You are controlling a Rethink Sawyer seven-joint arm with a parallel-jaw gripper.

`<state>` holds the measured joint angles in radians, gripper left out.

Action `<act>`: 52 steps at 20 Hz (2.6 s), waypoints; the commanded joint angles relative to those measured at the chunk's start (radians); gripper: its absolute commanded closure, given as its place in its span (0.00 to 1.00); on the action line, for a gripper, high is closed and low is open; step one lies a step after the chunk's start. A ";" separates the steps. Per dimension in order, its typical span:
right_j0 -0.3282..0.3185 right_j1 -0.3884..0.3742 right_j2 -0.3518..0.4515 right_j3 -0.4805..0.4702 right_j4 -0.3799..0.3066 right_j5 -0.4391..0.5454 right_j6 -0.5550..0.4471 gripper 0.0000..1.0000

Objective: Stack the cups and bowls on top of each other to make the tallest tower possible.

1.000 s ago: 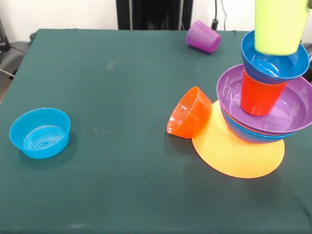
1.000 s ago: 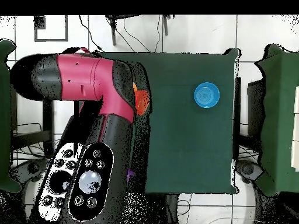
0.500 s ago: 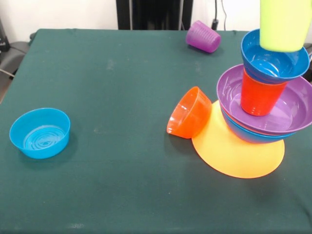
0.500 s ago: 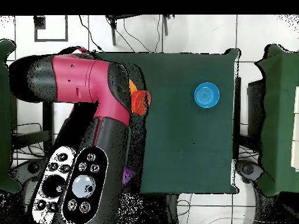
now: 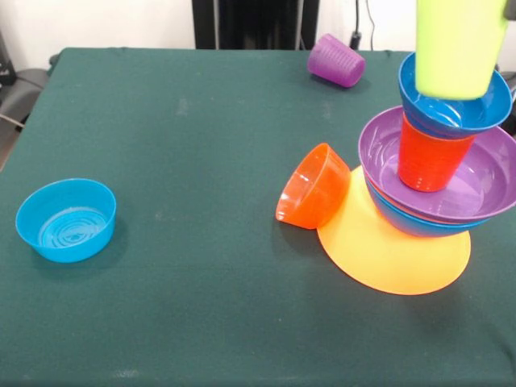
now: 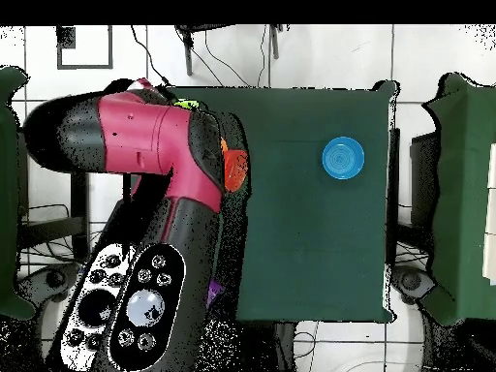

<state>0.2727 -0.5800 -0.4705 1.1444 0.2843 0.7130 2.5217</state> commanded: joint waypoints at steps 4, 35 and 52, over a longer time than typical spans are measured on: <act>0.015 0.052 0.066 0.154 0.032 -0.068 0.219 1.00; 0.051 0.052 0.018 0.150 0.092 -0.031 0.200 1.00; 0.050 0.063 0.042 0.207 0.110 -0.100 0.191 1.00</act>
<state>0.3248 -0.5484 -0.5082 1.2308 0.3851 0.6399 2.5217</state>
